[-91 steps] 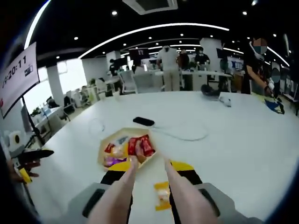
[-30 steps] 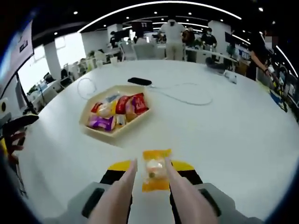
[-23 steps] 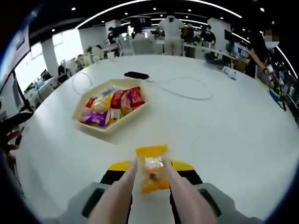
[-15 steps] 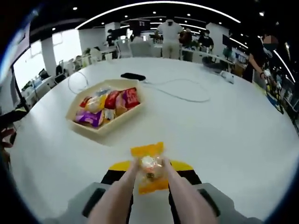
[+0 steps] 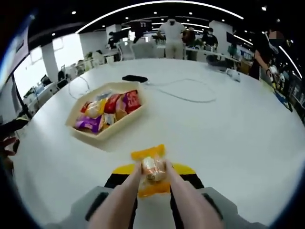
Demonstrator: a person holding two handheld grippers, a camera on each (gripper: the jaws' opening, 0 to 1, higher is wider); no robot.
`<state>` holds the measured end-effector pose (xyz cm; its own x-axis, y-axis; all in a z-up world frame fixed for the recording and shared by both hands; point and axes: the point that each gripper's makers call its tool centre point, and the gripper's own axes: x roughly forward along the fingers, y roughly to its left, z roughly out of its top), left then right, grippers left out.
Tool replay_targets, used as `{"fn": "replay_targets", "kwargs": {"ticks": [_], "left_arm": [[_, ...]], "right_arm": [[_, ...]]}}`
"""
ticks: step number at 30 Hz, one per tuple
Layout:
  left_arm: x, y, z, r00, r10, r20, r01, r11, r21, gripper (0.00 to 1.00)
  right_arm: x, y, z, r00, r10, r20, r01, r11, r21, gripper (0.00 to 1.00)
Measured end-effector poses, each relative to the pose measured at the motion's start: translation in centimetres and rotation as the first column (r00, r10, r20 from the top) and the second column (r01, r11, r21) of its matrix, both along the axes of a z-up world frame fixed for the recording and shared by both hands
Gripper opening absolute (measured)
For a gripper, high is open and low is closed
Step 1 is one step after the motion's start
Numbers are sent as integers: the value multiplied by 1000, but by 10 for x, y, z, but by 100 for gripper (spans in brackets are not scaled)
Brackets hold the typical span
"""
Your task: Place the target food into the container with the food tongs after gripping and lifting it, then release it inside without dropping or visibly crushing the food.
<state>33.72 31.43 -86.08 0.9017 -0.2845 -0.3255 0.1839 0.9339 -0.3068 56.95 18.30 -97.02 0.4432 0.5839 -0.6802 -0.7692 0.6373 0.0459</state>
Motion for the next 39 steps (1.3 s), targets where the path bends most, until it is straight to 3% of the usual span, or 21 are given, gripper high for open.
{"fn": "replay_targets", "kwargs": {"ticks": [5, 11, 16, 26, 39], "left_arm": [[3, -10, -3, 1000, -21, -6, 21, 1000, -2, 99], [3, -12, -1, 999, -32, -4, 32, 999, 5, 99], [3, -9, 2, 1000, -28, -1, 28, 1000, 15, 99], [-6, 5, 8, 1000, -1, -4, 1, 999, 37, 99], [-1, -3, 1, 999, -32, -24, 32, 999, 19, 99]], "right_arm": [[0, 2, 1, 1000, 0, -7, 0, 1000, -30, 23], [3, 0, -1, 1000, -10, -1, 10, 1000, -12, 22], [3, 4, -3, 998, -58, -39, 57, 998, -16, 22], [-1, 3, -1, 998, -70, -10, 70, 998, -6, 22], [-1, 2, -1, 997, -80, 1, 80, 997, 15, 22]]}}
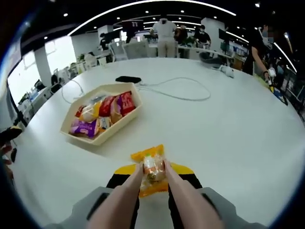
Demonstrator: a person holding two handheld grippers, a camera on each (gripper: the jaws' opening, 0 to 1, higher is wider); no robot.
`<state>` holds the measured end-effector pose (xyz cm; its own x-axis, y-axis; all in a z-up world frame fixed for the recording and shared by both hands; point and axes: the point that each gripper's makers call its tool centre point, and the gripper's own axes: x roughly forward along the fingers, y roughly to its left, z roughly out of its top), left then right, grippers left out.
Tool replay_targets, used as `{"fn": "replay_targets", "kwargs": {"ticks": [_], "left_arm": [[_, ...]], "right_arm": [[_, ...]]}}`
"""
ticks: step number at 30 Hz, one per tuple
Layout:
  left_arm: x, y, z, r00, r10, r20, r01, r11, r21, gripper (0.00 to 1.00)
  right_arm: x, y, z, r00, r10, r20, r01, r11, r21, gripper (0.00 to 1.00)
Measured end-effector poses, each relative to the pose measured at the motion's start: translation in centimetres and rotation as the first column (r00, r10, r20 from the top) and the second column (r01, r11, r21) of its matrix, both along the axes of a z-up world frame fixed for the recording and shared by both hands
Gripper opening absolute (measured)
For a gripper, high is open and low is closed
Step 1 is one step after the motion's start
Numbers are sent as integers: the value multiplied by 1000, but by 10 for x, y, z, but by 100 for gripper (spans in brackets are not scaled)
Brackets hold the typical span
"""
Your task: Place the target food into the container with the food tongs after gripping and lifting it, then release it inside without dropping or visibly crushing the food.
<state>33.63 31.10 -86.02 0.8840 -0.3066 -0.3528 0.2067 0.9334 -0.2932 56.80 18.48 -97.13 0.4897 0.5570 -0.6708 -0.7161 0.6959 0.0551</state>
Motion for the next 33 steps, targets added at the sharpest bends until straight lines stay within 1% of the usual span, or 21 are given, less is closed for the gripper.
{"fn": "replay_targets", "kwargs": {"ticks": [2, 4, 7, 10, 15, 17, 18, 19, 21, 22, 25, 26, 27, 28, 29, 31, 33], "left_arm": [[1, 1, 2, 1000, 12, 10, -12, 1000, -9, 99], [2, 2, 1, 1000, 14, 11, -14, 1000, -4, 99], [1, 2, -2, 1000, 13, 6, -13, 1000, -2, 99], [2, 2, -1, 1000, 13, 10, -13, 1000, 2, 99], [1, 4, 0, 1000, 21, 14, -21, 1000, 2, 99], [1, 4, 0, 1000, 21, 14, -21, 1000, 5, 99], [1, 4, 0, 1000, 21, 15, -21, 1000, 5, 99], [3, 3, 0, 1000, 22, 21, -22, 1000, 4, 99], [5, 2, 1, 999, 25, 28, -25, 1000, 0, 99], [6, 2, 3, 999, 28, 34, -28, 1000, -2, 99], [8, 2, 7, 998, 35, 50, -35, 999, -10, 99], [8, 1, 9, 998, 36, 51, -36, 999, -8, 99], [8, 1, 10, 998, 37, 51, -37, 999, -5, 99], [7, 2, 11, 998, 37, 51, -37, 999, -2, 99], [6, 4, 12, 998, 41, 55, -41, 999, -1, 99], [5, 6, 11, 998, 43, 49, -43, 999, -1, 99], [4, 7, 9, 998, 39, 43, -40, 999, 7, 99]], "right_arm": [[1, 0, 0, 1000, 1, -4, -1, 1000, 1, 22], [1, 1, 0, 1000, -1, -8, 1, 1000, -2, 22], [-1, 1, 1, 1000, -4, 11, 4, 1000, -7, 22], [0, 0, 1, 1000, -9, 17, 9, 1000, 0, 22], [1, 0, 1, 1000, -1, 17, 1, 1000, -1, 22], [1, -1, 1, 1000, 0, 16, 0, 1000, 12, 22], [-1, -1, 3, 1000, 6, 12, -7, 1000, 22, 22], [-2, -1, 4, 999, 37, -8, -37, 999, 28, 22], [0, -1, 5, 998, 51, -40, -50, 998, 23, 21], [1, -1, 5, 997, 52, -53, -51, 999, 19, 21], [3, -1, 6, 995, 21, -101, -19, 1000, 19, 21], [-7, 8, 8, 989, 39, -145, -28, 996, 79, 20], [-9, 11, 11, 988, 16, -154, 4, 991, 131, 20], [-6, 9, 12, 991, -18, -134, 36, 991, 131, 20], [-7, 7, 10, 991, -23, -130, 37, 993, 111, 20], [-12, 6, 11, 991, -30, -128, 47, 990, 132, 20], [-11, 7, 11, 991, -24, -128, 41, 990, 132, 20]]}}
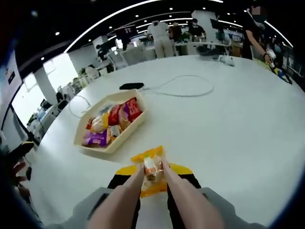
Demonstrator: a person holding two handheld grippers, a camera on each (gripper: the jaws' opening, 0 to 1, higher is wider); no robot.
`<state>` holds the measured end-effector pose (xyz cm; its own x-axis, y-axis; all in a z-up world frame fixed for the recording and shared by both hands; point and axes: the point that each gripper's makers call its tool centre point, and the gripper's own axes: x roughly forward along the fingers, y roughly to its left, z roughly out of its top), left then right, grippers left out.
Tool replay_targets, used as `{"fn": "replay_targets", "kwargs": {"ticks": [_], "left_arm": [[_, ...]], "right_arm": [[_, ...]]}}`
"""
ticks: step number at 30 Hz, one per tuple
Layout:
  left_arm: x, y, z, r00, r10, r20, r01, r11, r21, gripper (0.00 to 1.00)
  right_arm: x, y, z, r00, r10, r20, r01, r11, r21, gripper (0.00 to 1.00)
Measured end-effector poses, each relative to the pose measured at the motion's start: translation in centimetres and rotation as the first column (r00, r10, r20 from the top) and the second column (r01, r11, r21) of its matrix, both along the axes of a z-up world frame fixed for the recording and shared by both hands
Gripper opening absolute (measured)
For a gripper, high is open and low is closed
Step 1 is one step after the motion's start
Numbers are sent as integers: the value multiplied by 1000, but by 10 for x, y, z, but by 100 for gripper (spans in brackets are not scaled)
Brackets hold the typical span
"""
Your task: Place the target food into the container with the food tongs after gripping and lifting it, then release it inside without dropping or visibly crushing the food.
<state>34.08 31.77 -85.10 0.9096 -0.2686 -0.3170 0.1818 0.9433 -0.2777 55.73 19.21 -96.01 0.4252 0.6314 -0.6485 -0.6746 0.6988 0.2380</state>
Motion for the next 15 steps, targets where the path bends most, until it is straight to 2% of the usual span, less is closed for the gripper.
{"fn": "replay_targets", "kwargs": {"ticks": [6, 13, 15], "left_arm": [[-1, 3, 4, 1000, 1, -3, -1, 1000, 17, 99], [-2, -3, 5, 1000, -8, 4, 8, 1000, 20, 99], [-4, -2, 4, 1000, 8, 8, -8, 1000, -2, 99]], "right_arm": [[7, 5, 15, 998, 21, 58, -22, 1000, 17, 19], [9, 2, 33, 996, 26, 81, -28, 999, 28, 19], [8, 2, 37, 995, 30, 95, -32, 999, 21, 19]]}}
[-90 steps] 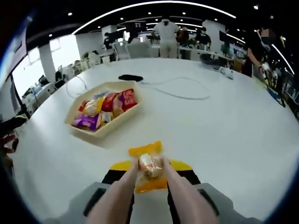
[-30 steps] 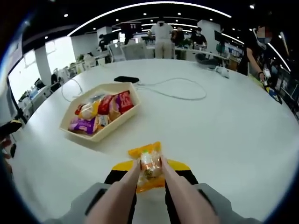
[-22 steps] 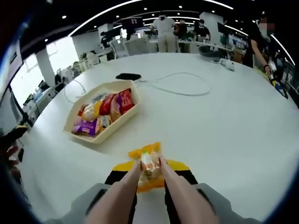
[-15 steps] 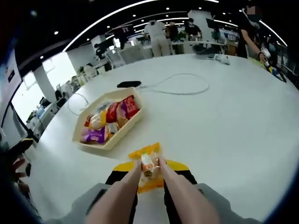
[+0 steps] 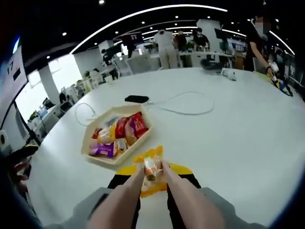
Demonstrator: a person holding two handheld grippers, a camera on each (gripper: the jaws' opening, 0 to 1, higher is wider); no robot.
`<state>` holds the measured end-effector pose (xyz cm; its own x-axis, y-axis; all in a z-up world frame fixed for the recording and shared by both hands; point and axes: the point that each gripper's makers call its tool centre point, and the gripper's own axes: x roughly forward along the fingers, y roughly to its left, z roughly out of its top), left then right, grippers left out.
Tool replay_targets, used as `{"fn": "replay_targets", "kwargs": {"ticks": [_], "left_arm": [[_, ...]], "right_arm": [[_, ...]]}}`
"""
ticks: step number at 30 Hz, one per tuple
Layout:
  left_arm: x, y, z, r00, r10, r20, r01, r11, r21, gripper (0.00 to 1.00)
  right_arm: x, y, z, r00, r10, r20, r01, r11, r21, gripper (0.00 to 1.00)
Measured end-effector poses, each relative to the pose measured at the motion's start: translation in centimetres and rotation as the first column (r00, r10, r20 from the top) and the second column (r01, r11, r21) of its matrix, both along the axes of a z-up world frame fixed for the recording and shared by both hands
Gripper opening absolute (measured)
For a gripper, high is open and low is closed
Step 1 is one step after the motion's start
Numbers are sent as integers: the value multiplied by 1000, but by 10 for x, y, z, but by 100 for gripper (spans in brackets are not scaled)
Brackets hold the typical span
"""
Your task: Place the target food into the container with the food tongs after gripping and lifting it, then release it inside without dropping or visibly crushing the food.
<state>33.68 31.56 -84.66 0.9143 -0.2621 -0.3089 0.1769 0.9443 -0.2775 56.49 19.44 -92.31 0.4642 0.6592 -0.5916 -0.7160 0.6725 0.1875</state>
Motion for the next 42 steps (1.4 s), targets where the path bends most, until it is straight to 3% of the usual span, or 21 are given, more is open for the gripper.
{"fn": "replay_targets", "kwargs": {"ticks": [5, 13, 14, 18, 20, 26, 42], "left_arm": [[-2, -5, 3, 1000, -20, 13, 20, 1000, -13, 99], [3, 3, 11, 1000, -5, 26, 5, 1000, -10, 99], [2, 2, 7, 1000, -10, 15, 10, 1000, 15, 99], [-1, -2, 3, 1000, -12, 6, 12, 1000, 8, 99], [-1, -3, 6, 1000, 1, 17, -1, 1000, 9, 99], [-3, -6, 6, 1000, -6, 24, 6, 1000, 0, 99], [-10, 2, 12, 999, 19, 32, -20, 1000, 8, 99]], "right_arm": [[6, 1, 22, 999, -21, 28, 20, 998, 62, 19], [5, 9, 49, 998, -12, 69, 5, 995, 100, 19], [4, 11, 52, 997, -11, 71, 4, 995, 105, 19], [6, 14, 58, 996, -6, 90, -3, 994, 108, 19], [13, 10, 62, 991, -8, 137, -1, 998, 67, 19], [20, 9, 70, 990, -11, 143, -1, 996, 86, 19], [-6, 40, 90, 987, 29, 161, -52, 988, 143, 19]]}}
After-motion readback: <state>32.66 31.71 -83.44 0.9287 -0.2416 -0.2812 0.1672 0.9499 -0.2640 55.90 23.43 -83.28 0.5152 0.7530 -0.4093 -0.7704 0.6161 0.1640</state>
